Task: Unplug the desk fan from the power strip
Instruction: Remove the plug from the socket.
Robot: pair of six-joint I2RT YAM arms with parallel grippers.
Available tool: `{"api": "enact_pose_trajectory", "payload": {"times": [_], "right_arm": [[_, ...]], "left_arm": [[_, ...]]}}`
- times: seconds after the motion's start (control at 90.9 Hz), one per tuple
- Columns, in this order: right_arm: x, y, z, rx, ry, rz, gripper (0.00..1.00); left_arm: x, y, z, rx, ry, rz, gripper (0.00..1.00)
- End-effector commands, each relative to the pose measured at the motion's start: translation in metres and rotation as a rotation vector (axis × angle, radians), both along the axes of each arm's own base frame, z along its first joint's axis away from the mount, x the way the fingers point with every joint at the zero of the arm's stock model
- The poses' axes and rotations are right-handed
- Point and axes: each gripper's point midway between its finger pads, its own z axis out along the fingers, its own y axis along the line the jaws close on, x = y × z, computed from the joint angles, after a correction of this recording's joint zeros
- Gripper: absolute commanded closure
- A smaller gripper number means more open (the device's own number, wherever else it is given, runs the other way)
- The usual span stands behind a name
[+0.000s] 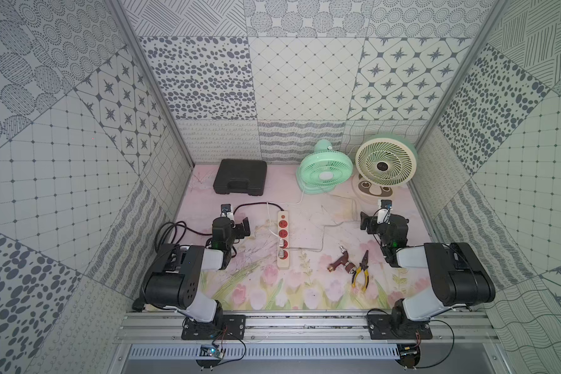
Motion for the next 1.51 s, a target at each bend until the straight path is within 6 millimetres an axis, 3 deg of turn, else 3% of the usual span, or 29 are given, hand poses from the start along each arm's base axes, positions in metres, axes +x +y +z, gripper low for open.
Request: {"api": "enact_pose_trajectory", "payload": {"times": [0.0,0.308,0.407,0.517,0.616,0.748,0.847,0.913,0.968,1.035,1.266,1.387,1.42,1.497], "right_arm": [[0.009,0.0,0.016,-0.002,-0.06,0.002,0.03],[0.009,-0.001,0.018,-0.012,-0.069,-0.019,0.03],[0.002,0.003,0.03,-0.055,-0.102,-0.029,0.03],[-0.009,0.012,0.053,-0.076,-0.117,-0.017,0.03],[-0.017,0.025,0.074,-0.094,-0.132,-0.004,0.03],[-0.029,0.035,0.108,0.081,-0.173,-0.009,0.03],[-0.038,0.042,0.125,0.27,-0.169,-0.006,0.03],[-0.045,0.039,0.127,0.476,-0.14,-0.066,0.03],[-0.056,0.028,0.11,0.668,-0.032,-0.19,0.03],[-0.062,0.04,0.113,0.748,0.001,-0.114,0.03],[-0.079,0.091,0.125,0.588,0.065,0.071,0.03],[-0.089,0.113,0.119,0.484,0.098,0.118,0.03],[-0.09,0.12,0.127,0.471,0.088,0.138,0.03],[-0.093,0.136,0.126,0.422,0.1,0.168,0.03]], "left_arm": [[0.008,-0.004,0.014,0.023,-0.061,-0.013,0.01],[0.008,-0.003,0.014,0.024,-0.061,-0.012,0.01],[0.009,-0.003,0.033,0.047,-0.075,0.01,0.01],[0.005,-0.001,0.047,0.028,-0.002,0.038,0.01],[-0.003,-0.001,0.07,-0.037,-0.04,0.066,0.01],[-0.015,-0.005,0.098,-0.244,-0.03,0.133,0.01],[-0.029,-0.008,0.097,-0.444,0.083,0.225,0.01],[-0.029,-0.026,0.1,-0.55,0.121,0.13,0.01],[-0.028,-0.046,0.108,-0.628,0.143,0.032,0.01],[-0.027,-0.066,0.115,-0.7,0.17,-0.051,0.01],[-0.025,-0.118,0.125,-0.631,0.278,-0.148,0.01],[-0.025,-0.147,0.122,-0.545,0.35,-0.187,0.01],[-0.024,-0.156,0.124,-0.518,0.361,-0.199,0.01],[-0.022,-0.175,0.118,-0.452,0.418,-0.21,0.01]]}}
